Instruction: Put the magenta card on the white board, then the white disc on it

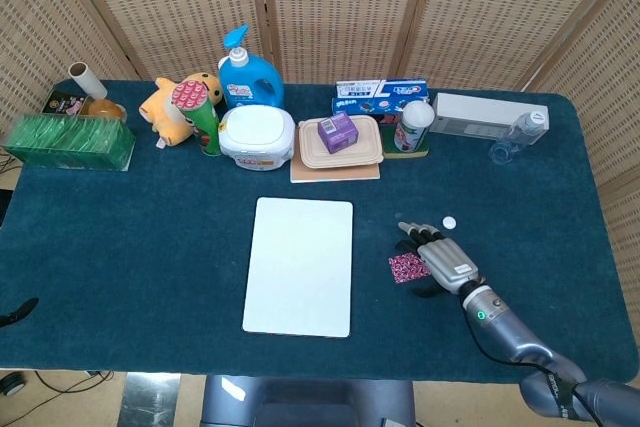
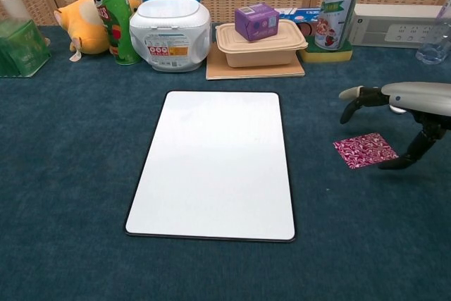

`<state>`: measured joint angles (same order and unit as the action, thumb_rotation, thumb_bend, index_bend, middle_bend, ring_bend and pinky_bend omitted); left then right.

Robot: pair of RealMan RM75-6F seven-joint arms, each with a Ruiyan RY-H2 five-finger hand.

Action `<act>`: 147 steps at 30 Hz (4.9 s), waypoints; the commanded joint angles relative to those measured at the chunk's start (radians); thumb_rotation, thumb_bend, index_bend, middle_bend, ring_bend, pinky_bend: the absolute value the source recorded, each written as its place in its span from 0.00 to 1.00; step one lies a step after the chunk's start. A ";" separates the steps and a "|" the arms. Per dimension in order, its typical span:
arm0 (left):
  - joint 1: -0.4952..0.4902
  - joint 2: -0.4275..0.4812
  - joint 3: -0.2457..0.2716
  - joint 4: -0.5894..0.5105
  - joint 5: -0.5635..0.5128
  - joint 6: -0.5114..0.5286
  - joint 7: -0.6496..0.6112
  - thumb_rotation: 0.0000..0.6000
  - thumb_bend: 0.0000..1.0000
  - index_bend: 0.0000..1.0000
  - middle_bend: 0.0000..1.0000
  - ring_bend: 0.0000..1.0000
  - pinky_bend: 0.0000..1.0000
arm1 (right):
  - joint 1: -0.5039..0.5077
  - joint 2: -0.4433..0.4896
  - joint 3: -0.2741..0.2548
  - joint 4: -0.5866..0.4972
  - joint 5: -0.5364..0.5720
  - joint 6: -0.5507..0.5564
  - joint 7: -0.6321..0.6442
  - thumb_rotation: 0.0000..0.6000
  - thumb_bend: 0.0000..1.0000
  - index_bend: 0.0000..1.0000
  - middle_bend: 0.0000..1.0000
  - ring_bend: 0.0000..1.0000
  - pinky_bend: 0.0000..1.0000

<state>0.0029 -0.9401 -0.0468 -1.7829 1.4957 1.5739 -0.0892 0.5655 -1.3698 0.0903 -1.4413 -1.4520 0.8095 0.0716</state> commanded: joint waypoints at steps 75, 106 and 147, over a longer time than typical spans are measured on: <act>0.008 -0.003 -0.001 -0.006 0.000 0.009 -0.001 1.00 0.10 0.00 0.00 0.00 0.00 | 0.055 -0.102 -0.060 0.197 0.028 0.013 0.121 1.00 0.31 0.53 0.09 0.01 0.10; 0.016 0.005 0.004 0.006 0.018 0.022 -0.035 1.00 0.10 0.00 0.00 0.00 0.00 | 0.153 -0.056 0.048 -0.073 0.160 -0.027 -0.120 1.00 0.31 0.54 0.09 0.01 0.11; 0.022 0.024 0.013 0.055 0.050 0.039 -0.140 1.00 0.10 0.00 0.00 0.00 0.00 | 0.414 -0.398 0.132 -0.108 0.780 0.085 -0.587 1.00 0.08 0.14 0.03 0.00 0.09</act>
<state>0.0245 -0.9161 -0.0336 -1.7280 1.5464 1.6130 -0.2287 0.9809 -1.7718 0.2207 -1.5465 -0.6677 0.8912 -0.5184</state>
